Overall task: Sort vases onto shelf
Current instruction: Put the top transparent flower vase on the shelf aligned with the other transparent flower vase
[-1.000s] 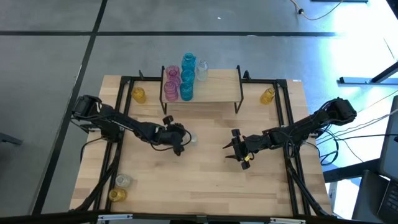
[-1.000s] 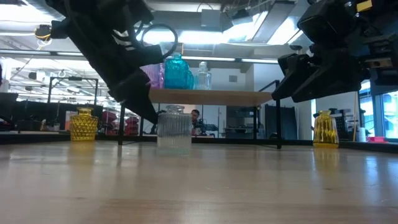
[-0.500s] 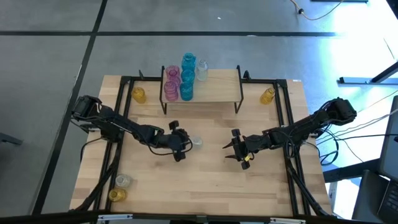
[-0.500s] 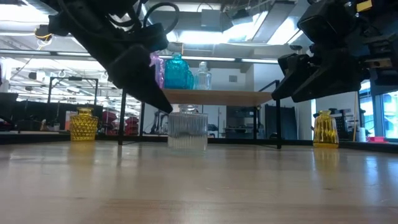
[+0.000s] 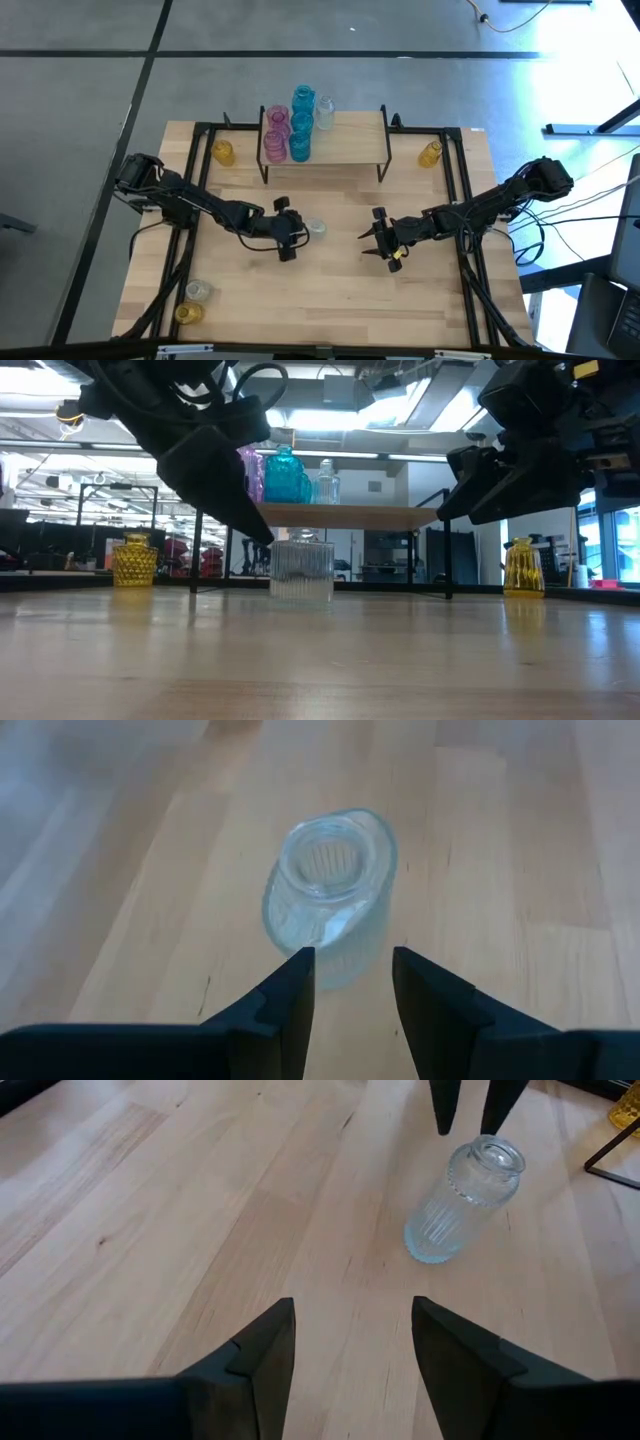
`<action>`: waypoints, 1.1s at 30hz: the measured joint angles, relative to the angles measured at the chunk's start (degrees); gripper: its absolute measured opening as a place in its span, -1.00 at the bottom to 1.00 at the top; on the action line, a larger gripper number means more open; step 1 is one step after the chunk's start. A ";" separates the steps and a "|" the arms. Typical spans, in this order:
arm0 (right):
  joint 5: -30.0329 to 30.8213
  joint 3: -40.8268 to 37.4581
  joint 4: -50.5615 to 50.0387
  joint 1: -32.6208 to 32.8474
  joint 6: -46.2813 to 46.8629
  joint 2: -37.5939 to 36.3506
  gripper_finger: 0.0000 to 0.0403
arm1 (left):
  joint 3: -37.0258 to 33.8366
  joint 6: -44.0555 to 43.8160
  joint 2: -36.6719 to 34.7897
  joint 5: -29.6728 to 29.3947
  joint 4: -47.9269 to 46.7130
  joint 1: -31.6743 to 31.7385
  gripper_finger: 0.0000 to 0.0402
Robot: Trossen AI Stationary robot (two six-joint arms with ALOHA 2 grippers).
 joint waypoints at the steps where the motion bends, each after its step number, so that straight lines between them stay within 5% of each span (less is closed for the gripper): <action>1: 0.00 0.00 0.00 0.00 0.00 0.00 -0.09 | 0.00 0.00 0.00 0.00 -0.29 0.00 -0.35; 11: 0.00 -0.02 3.90 0.00 0.17 0.00 -0.09 | -2.43 -1.75 0.02 -1.01 -1.23 -1.18 -0.35; 20: 2.18 -0.02 13.13 -1.45 0.32 0.44 -0.06 | -12.55 -4.96 0.04 -1.86 15.95 -1.07 -0.35; 25: -4.31 1.58 16.03 -6.95 6.41 5.45 0.19 | -12.98 -4.96 0.04 -1.86 16.21 -1.07 -0.35; 33: -4.47 13.12 16.15 -11.34 7.69 18.73 0.60 | -12.96 -4.98 0.04 -1.84 16.66 -1.07 -0.35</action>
